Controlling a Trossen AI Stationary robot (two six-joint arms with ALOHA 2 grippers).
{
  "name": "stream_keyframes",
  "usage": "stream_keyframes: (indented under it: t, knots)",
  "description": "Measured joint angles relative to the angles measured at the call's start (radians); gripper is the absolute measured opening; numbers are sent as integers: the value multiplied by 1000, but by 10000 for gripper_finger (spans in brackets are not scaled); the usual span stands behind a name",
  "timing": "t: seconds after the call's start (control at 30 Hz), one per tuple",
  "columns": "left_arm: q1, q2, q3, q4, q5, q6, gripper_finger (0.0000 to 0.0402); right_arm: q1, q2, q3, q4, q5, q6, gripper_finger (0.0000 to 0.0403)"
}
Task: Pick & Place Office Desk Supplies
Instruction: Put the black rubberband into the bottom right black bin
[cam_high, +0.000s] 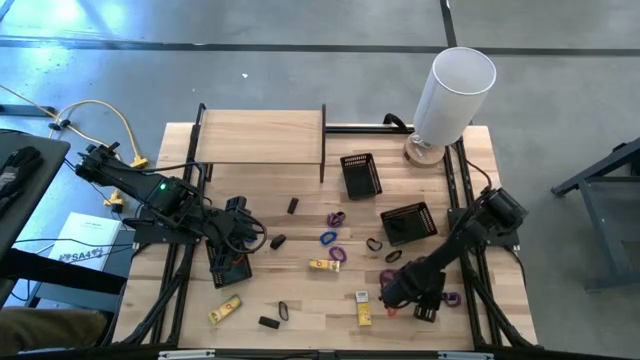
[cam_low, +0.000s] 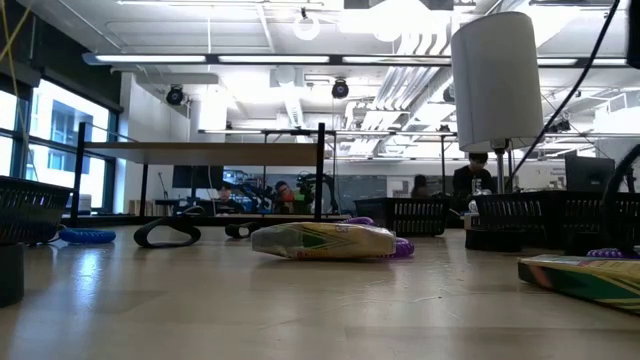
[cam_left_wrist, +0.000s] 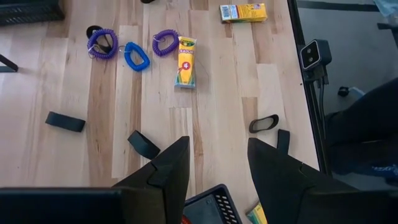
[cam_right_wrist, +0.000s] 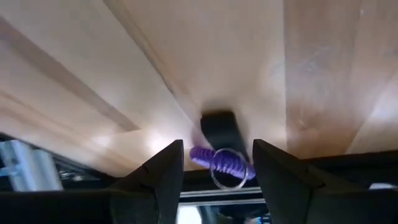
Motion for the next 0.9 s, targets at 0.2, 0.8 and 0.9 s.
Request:
stream_keyframes:
  t: [0.2,0.8,0.9]
  knots:
    - [0,0,0,0,0,1,156,10,64,2,15,8,-47,181]
    - [0,0,0,0,0,0,156,2,125,1,23,-45,-114,25]
    - [0,0,0,0,0,0,156,1,125,1,22,-46,-104,8]
